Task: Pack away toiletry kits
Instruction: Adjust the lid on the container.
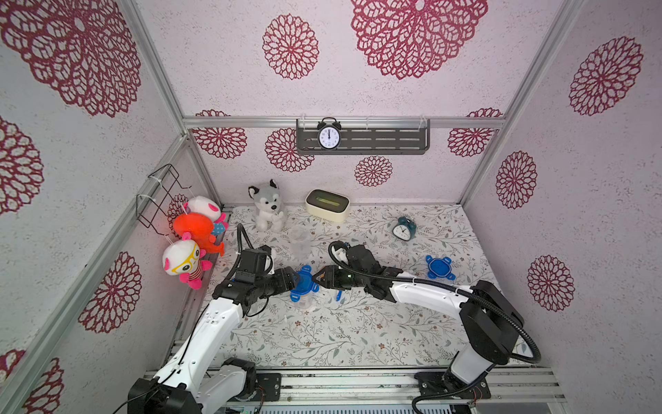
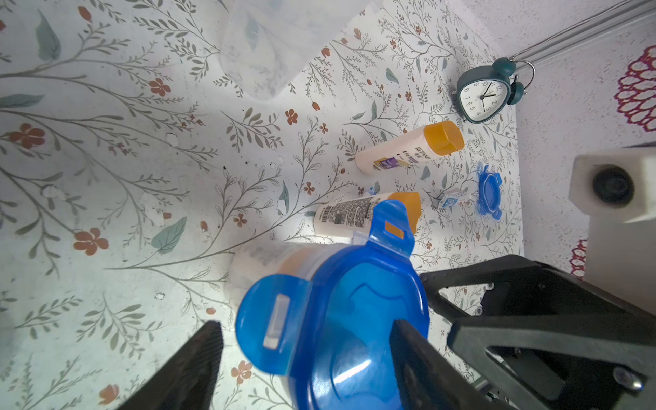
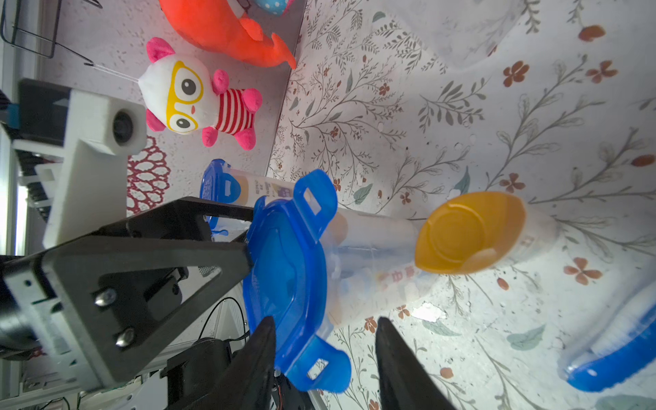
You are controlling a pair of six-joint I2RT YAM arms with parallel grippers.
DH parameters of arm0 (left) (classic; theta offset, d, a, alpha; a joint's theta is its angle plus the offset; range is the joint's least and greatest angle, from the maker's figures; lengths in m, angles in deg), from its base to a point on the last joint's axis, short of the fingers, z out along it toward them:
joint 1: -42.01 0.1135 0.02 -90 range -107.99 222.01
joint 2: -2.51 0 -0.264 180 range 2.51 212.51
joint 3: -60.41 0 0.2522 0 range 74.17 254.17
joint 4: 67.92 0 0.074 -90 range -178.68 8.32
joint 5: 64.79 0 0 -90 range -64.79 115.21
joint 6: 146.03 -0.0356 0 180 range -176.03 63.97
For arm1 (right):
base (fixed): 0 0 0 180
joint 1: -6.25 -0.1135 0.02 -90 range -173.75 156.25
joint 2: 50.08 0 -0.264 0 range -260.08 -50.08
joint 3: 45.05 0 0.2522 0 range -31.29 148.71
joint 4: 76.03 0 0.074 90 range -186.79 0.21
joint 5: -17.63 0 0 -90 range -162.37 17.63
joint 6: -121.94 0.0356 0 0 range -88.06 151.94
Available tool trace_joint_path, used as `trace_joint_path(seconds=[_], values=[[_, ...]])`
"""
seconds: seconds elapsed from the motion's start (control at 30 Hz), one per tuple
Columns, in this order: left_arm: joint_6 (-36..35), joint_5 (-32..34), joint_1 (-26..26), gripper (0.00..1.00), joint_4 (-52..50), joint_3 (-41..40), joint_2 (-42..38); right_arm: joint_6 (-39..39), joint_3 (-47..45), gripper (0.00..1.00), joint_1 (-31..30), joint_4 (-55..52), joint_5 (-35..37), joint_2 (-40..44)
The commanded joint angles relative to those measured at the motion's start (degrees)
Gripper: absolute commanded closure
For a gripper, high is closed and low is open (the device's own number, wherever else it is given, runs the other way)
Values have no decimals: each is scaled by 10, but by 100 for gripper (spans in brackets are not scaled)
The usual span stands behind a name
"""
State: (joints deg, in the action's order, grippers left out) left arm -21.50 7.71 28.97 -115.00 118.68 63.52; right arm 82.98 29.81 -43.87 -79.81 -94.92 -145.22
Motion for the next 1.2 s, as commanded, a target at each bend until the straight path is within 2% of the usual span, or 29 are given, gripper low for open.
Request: trace_joint_path(seconds=[0.0, 0.73, 1.17], values=[[1, 1, -5, 22, -1, 0, 2, -8, 6, 53, -1, 19, -27, 2], [0, 0, -6, 26, -2, -1, 3, -6, 34, 68, -3, 23, -46, -26], [4, -10, -8, 31, 4, -16, 16, -3, 32, 70, 0, 22, -36, -30]])
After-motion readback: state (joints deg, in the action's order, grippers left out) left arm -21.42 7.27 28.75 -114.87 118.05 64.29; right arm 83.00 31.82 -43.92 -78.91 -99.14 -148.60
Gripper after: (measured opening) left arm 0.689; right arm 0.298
